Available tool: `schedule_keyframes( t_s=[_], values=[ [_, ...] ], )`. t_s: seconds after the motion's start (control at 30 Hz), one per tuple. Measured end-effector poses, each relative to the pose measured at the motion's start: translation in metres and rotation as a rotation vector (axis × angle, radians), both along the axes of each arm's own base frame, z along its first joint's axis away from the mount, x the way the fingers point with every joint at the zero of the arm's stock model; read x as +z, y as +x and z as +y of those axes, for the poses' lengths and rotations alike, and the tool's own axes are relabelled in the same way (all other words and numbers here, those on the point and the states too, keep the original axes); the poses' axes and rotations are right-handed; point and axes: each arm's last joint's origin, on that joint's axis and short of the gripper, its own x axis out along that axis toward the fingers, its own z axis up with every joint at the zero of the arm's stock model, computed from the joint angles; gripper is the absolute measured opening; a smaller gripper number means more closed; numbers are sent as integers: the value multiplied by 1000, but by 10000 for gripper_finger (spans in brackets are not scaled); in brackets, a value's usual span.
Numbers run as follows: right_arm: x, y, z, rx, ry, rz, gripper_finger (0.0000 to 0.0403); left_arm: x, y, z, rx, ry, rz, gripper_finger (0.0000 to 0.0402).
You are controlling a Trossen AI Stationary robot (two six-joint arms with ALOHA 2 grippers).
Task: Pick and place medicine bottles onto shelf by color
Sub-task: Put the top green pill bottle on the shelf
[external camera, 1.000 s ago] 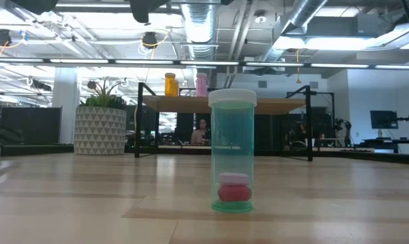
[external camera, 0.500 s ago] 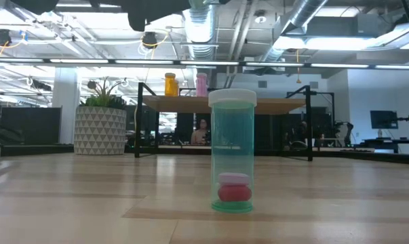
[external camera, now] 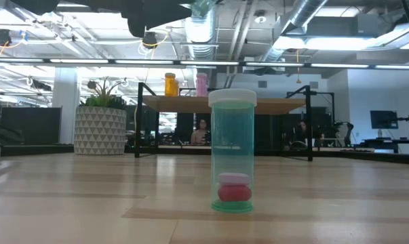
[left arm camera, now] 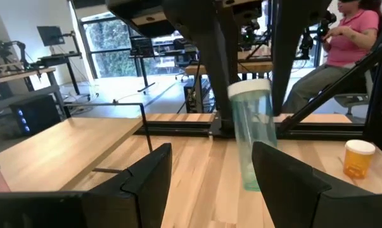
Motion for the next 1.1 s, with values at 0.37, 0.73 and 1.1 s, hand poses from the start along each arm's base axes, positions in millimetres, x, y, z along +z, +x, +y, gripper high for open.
schedule_keyframes(
  t_s=[0.37,0.73,1.1],
  values=[
    [2,5,-13,-34,3,-35,157,0,0,0,-1,-7,0,208],
    [2,5,-16,-34,-1,-33,157,-3,1,3,4,-2,23,208],
    [0,2,-21,-59,1,2,157,1,-1,3,47,18,16,208]
  ],
)
